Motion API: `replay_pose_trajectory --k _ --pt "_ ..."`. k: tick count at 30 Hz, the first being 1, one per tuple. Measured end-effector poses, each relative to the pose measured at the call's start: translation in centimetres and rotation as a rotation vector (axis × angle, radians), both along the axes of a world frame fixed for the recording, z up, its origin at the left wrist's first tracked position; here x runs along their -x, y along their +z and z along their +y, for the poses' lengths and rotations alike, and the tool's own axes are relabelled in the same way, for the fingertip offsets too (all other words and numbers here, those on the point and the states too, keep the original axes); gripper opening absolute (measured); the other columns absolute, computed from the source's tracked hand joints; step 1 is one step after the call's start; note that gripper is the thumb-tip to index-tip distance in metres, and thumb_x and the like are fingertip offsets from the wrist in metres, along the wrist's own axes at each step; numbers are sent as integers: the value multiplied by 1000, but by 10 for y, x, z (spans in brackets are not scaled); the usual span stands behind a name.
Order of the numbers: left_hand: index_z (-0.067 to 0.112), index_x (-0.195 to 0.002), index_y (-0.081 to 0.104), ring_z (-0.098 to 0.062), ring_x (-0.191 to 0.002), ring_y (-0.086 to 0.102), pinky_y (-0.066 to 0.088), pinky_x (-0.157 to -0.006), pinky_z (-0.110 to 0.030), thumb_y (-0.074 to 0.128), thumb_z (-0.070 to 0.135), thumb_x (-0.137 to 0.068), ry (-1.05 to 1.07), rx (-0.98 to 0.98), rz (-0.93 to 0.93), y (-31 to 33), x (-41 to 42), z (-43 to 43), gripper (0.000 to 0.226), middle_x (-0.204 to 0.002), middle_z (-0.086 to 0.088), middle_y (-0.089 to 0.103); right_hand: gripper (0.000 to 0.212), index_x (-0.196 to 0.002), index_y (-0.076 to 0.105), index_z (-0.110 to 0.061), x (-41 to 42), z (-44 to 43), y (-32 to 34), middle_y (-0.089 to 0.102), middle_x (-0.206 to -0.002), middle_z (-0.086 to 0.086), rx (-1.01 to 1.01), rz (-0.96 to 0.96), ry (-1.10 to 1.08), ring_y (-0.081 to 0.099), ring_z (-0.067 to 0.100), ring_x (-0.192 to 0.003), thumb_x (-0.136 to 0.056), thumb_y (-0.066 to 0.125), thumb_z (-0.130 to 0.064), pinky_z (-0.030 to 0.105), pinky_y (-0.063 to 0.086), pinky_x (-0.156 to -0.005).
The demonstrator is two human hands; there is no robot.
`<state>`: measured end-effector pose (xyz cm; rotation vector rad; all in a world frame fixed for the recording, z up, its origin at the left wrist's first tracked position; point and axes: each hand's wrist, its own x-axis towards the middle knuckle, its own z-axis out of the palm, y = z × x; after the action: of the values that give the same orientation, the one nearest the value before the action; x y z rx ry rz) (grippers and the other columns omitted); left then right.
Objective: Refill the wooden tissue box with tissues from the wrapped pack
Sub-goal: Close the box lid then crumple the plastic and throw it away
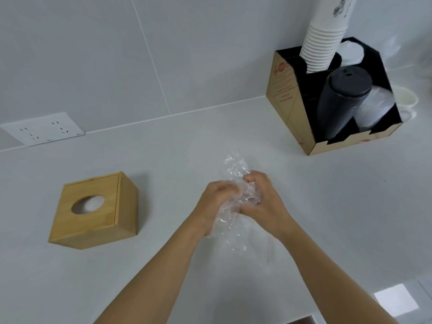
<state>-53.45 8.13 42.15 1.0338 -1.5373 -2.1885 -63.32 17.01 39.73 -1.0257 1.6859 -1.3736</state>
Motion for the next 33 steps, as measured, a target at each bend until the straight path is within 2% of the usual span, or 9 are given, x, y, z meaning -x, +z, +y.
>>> replay_pose_trajectory --k 2,4,8,12,16,20,23,26,33 --pt "14 -60 59 -18 -63 55 44 -55 -25 65 15 -62 158 8 16 1 2 9 7 -60 2 55 32 -86 54 -16 -1 1 -4 49 -100 -2 2 53 -122 54 11 -91 -63 75 -8 27 50 -77" --pt "15 -85 56 -18 -81 55 46 -70 -33 67 32 -70 298 1 4 0 -4 8 25 -85 1 58 22 -78 51 -4 2 3 -7 53 -85 11 -19 132 -265 49 23 -73 -63 67 -9 32 43 -67" --pt "61 -133 25 -20 -121 45 40 -98 -53 58 69 -62 23 -149 -90 1 -21 14 79 -126 24 42 36 -61 31 -16 2 13 -4 31 -63 -3 37 156 -469 28 8 -56 -68 61 3 21 28 -54" --pt "67 -133 18 -24 -113 56 51 -78 -57 73 59 -67 -79 -362 47 10 -16 46 86 -130 18 49 38 -67 35 -20 -23 27 7 36 -67 -5 97 114 -484 36 3 -58 -73 61 6 15 35 -56" --pt "26 -112 61 -20 -79 70 56 -63 -34 68 31 -76 -143 -380 148 24 -8 66 37 -99 -1 70 46 -91 38 -36 -40 54 20 47 -90 -11 204 -13 -408 48 -8 -75 -68 55 -1 12 46 -69" --pt "9 -103 64 -28 -79 65 51 -55 -25 59 21 -79 -46 -325 134 23 -10 75 27 -97 -13 65 53 -107 40 -48 -52 81 29 47 -109 -20 163 108 -254 45 3 -108 -67 62 -21 22 42 -90" --pt "7 -93 66 -31 -79 64 51 -63 -29 51 20 -77 -92 -343 133 26 -23 89 26 -92 -15 65 54 -112 39 -58 -70 99 30 26 -137 -19 116 278 -359 24 3 -129 -64 63 -54 29 26 -106" --pt "12 -70 71 -29 -82 62 43 -81 -35 46 14 -78 -243 -373 151 34 -40 112 26 -85 -10 65 62 -122 34 -53 -94 118 29 23 -140 -15 215 260 -406 23 -2 -134 -72 69 -42 11 26 -103" --pt "7 -122 60 -28 -107 64 43 -104 -43 68 45 -78 -263 -493 213 8 -57 183 59 -117 -12 66 46 -120 49 -23 -118 189 9 50 -110 6 270 497 -704 43 -15 -107 -76 62 -28 3 33 -93"
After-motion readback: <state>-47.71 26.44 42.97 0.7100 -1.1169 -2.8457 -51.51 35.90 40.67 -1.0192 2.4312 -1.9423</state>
